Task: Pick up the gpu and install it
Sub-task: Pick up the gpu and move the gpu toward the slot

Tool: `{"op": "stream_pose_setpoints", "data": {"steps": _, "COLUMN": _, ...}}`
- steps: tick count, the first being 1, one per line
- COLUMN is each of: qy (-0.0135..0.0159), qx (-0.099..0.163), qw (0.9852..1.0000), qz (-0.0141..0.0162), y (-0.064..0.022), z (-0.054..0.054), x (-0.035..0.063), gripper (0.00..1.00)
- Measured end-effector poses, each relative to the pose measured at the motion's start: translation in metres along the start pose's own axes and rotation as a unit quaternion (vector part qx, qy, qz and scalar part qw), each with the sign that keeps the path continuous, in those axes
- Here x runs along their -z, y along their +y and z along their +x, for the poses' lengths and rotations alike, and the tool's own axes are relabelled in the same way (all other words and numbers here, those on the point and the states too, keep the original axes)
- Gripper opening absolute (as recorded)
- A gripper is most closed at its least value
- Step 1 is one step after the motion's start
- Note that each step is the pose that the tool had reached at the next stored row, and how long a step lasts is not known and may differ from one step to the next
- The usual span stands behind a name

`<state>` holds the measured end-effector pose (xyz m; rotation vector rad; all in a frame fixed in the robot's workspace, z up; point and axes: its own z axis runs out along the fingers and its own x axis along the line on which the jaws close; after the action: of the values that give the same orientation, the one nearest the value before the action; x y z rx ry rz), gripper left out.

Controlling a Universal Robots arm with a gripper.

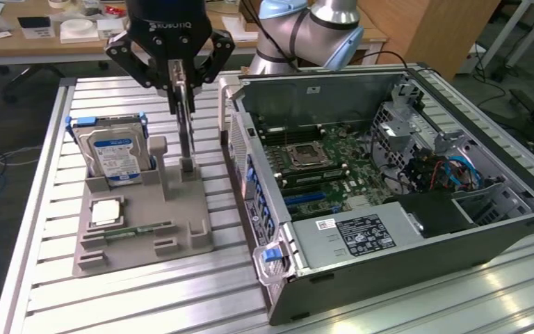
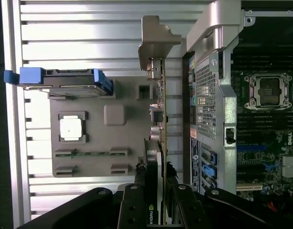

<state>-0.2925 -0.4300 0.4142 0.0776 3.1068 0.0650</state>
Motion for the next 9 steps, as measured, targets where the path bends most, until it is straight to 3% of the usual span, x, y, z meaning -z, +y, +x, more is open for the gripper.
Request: {"op": "stream_pose_setpoints", "data": {"steps": 9, "qy": 0.0000, "qx": 0.000, "qw": 1.0000, "qz": 0.0000, "y": 0.0001, "z": -0.0001, "x": 0.0013, "gripper": 0.27}}
